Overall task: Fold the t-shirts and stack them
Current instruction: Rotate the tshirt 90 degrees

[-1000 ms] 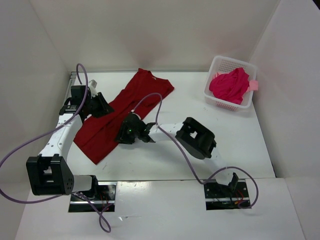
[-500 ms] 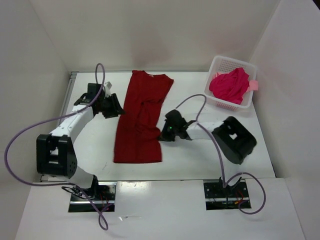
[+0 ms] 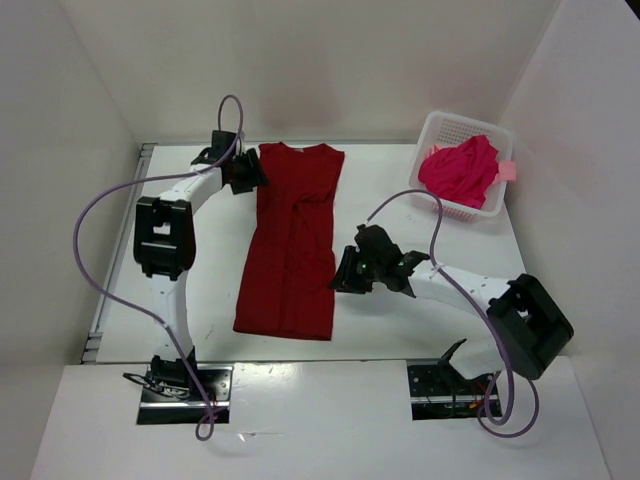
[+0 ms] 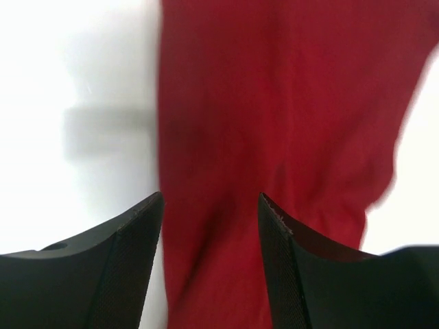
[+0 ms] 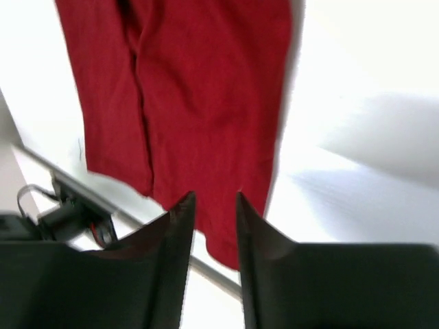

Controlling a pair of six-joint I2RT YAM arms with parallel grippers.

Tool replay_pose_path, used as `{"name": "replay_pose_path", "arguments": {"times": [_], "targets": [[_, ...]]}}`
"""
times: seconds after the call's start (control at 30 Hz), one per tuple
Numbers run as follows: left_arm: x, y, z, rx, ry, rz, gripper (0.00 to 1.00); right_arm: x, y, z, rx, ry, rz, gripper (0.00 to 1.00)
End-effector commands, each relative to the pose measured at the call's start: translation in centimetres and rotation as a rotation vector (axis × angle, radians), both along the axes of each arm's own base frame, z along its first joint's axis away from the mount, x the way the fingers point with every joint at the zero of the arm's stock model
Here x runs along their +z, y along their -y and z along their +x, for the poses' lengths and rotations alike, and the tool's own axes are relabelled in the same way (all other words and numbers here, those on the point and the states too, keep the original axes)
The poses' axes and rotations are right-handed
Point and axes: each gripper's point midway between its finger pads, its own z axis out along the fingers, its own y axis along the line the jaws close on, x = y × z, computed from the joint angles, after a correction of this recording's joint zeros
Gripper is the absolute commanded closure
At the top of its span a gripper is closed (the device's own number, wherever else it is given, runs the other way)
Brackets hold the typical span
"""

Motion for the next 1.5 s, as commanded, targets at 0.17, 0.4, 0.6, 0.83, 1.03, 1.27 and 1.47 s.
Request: {"name": "replay_pose_path", "arguments": {"times": [0.17, 0.4, 0.6, 0.83, 1.03, 1.27, 1.47], "targets": [[-2.1, -0.8, 6.9, 0.067, 0.041, -0.007, 0.4, 0.7, 0.2, -2.4, 0.08, -0.026, 0.051, 0.73], [-2.3, 0.0, 10.5, 0.03, 0.098, -0.058, 0.83, 0.3, 1.0, -3.4, 0.038, -0.059, 0.056, 0.64], [3.9, -1.4, 11.2, 0.067, 0.232, -0.033, 0.62, -1.2, 1.4, -5.0, 0.027, -0.111, 0.048, 0.47], [5.0, -3.0, -0.7, 0.071, 0.134, -0.086, 0.15, -1.8, 0.1, -7.4, 0.065, -0.144, 0.094, 0.46], [0.8, -2.7, -16.6, 0.102, -0.105, -0.143, 0.48, -2.3, -2.0, -11.1, 0.124, -0.189, 0.114, 0.46], [0.5, -3.5, -24.7, 0.209, -0.168, -0.143, 0.79, -1.9, -1.8, -10.1, 0.041, -0.144, 0.142, 0.5], [6.0, -1.8, -26.1, 0.178, 0.02, -0.295, 0.79, -1.8, -2.6, -9.2, -0.001, -0.14, 0.172, 0.52]]}}
